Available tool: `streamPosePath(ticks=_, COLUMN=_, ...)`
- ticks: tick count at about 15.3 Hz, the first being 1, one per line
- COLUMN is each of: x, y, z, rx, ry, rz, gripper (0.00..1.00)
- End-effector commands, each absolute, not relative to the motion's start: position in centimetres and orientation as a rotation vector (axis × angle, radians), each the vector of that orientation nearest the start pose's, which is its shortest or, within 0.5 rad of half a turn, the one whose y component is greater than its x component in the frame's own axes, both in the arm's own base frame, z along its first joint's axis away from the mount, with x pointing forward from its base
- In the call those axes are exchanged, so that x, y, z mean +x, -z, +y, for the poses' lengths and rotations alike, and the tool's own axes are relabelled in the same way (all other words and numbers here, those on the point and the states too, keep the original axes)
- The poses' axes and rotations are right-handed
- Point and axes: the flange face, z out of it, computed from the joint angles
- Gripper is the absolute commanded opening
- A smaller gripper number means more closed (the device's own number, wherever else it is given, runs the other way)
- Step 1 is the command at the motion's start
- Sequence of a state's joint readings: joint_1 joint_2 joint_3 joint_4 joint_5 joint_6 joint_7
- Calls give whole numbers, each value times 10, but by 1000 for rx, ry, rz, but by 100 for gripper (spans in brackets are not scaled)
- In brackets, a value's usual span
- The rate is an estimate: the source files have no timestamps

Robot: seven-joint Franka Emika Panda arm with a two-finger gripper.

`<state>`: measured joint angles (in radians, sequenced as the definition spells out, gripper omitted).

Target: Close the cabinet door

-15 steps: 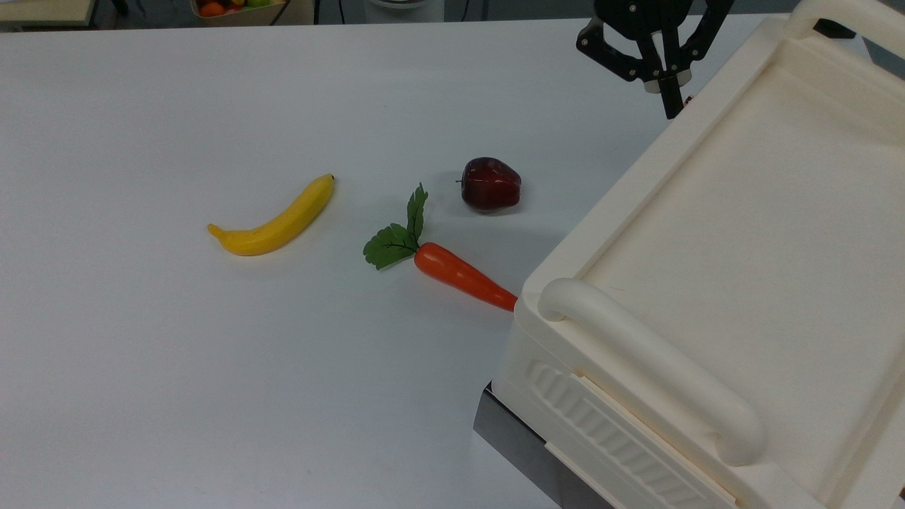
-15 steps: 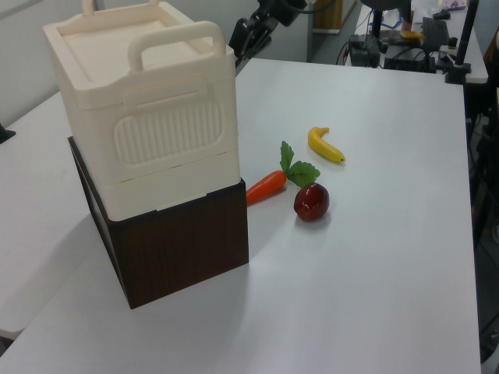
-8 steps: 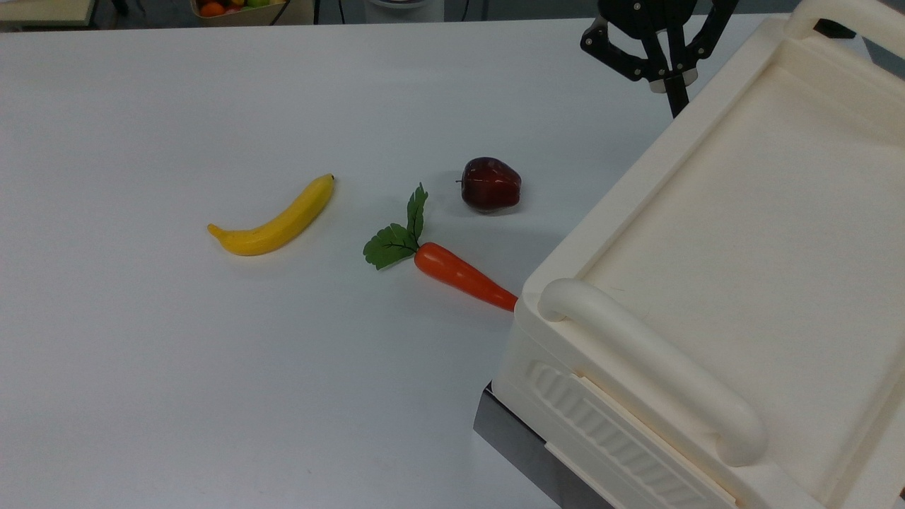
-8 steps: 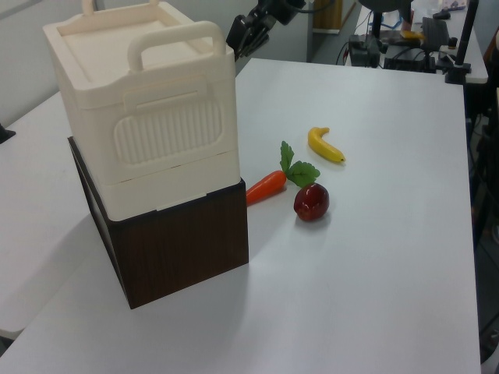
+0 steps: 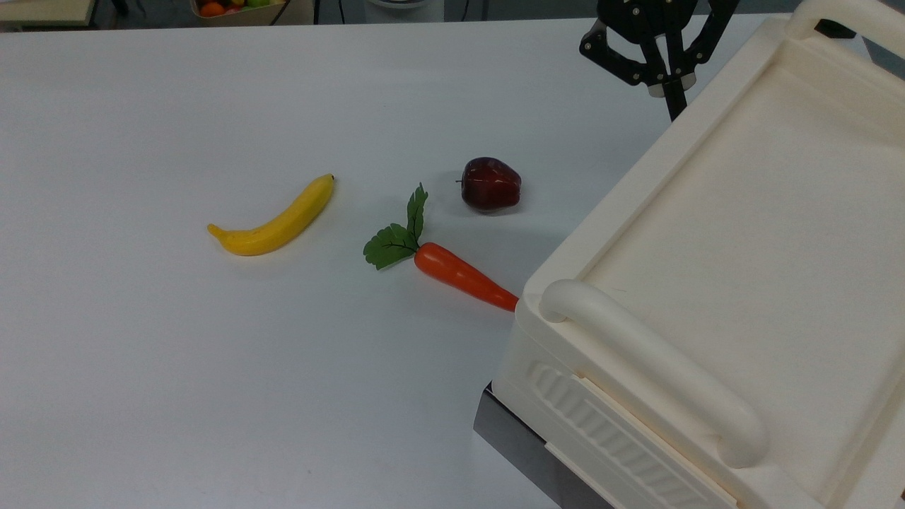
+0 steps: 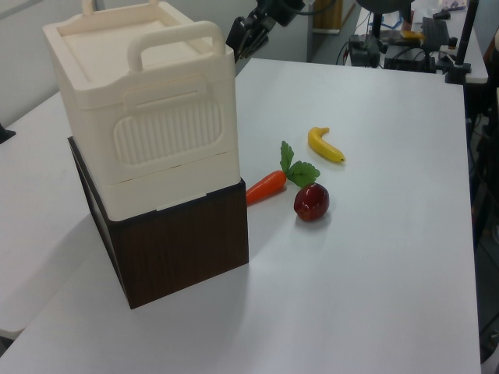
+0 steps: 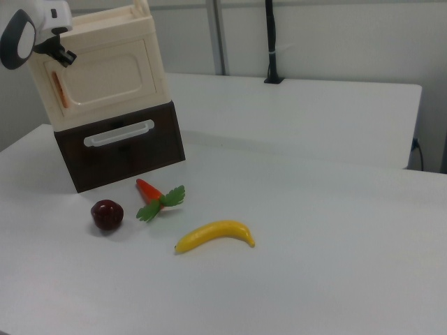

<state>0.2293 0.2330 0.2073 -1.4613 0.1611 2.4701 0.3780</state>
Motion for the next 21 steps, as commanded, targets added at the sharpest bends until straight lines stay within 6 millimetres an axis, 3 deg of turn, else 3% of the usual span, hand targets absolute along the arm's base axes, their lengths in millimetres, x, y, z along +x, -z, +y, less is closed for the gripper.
streamPosePath(ticks=1, x=631, y=-631, z=281, rx=-2495, ry=904, rz=48, gripper=0)
streamPosePath(ticks=9, x=632, y=-634, z=276, rx=-2494, ry=913, rz=52, gripper=0)
streamPosePath(ticks=13, x=621, y=-648, z=272, rx=-2520, ry=870, rz=32, gripper=0)
streamPosePath(ticks=21, x=606, y=-648, z=293, rx=-2538, ry=805, rz=-16, gripper=0)
